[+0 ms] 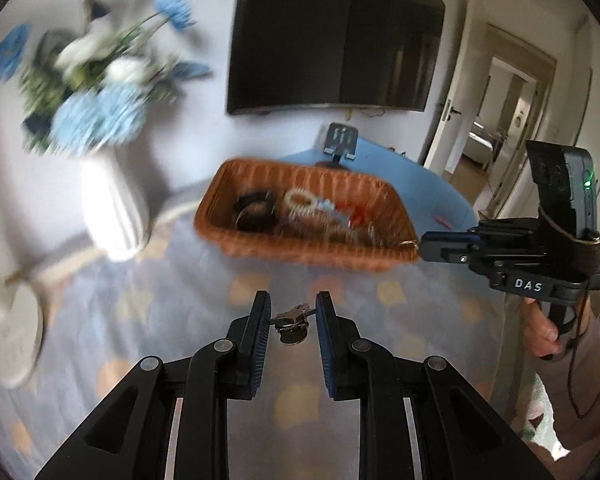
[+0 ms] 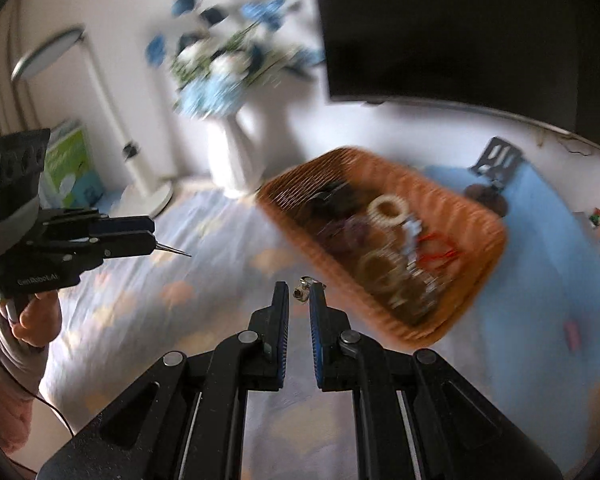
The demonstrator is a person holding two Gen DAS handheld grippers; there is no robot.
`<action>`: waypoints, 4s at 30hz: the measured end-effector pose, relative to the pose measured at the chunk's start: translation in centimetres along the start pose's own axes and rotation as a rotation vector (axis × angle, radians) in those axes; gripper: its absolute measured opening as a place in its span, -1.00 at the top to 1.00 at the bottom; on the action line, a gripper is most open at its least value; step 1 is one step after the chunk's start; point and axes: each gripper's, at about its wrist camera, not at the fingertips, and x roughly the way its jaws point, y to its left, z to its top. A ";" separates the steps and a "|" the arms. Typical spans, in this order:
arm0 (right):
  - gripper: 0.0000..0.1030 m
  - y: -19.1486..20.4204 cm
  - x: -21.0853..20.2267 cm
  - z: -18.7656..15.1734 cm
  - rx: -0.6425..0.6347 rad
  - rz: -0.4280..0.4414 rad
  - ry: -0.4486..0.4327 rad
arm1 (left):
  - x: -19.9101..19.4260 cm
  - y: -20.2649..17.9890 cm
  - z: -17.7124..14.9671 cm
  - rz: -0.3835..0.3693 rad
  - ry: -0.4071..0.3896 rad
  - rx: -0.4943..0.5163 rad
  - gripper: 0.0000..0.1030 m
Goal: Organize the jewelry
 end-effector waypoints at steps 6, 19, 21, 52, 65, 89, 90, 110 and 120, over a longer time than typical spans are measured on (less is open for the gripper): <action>0.77 -5.7 2.4 3.9 0.164 0.060 0.026 | 4.7 -0.1 6.0 -0.022 -0.001 0.004 0.54; 0.77 -13.5 14.6 8.3 0.425 0.038 0.195 | 18.7 2.8 11.7 -0.033 0.097 -0.145 0.54; 0.77 -13.8 15.6 8.5 0.432 0.029 0.210 | 19.9 3.1 12.0 -0.029 0.101 -0.158 0.54; -0.09 1.5 -1.7 3.9 0.153 -0.137 -0.112 | -3.4 0.7 5.2 0.038 -0.180 -0.120 -0.45; -0.44 4.4 -6.2 -1.7 0.256 -0.324 -0.160 | -9.2 -4.5 -0.7 0.349 -0.245 -0.061 -0.46; -0.45 5.2 -6.6 -3.1 0.266 -0.373 -0.128 | -8.5 -6.8 -3.3 0.406 -0.182 -0.051 -0.46; -0.45 5.2 -6.5 -3.2 0.266 -0.374 -0.125 | -8.3 -6.9 -3.3 0.406 -0.179 -0.049 -0.46; -0.45 4.9 -5.9 -3.5 0.280 -0.374 -0.104 | -7.3 -7.0 -3.4 0.383 -0.152 -0.060 -0.46; -0.45 5.1 -5.6 -3.6 0.283 -0.364 -0.092 | -7.0 -6.6 -3.6 0.378 -0.133 -0.075 -0.46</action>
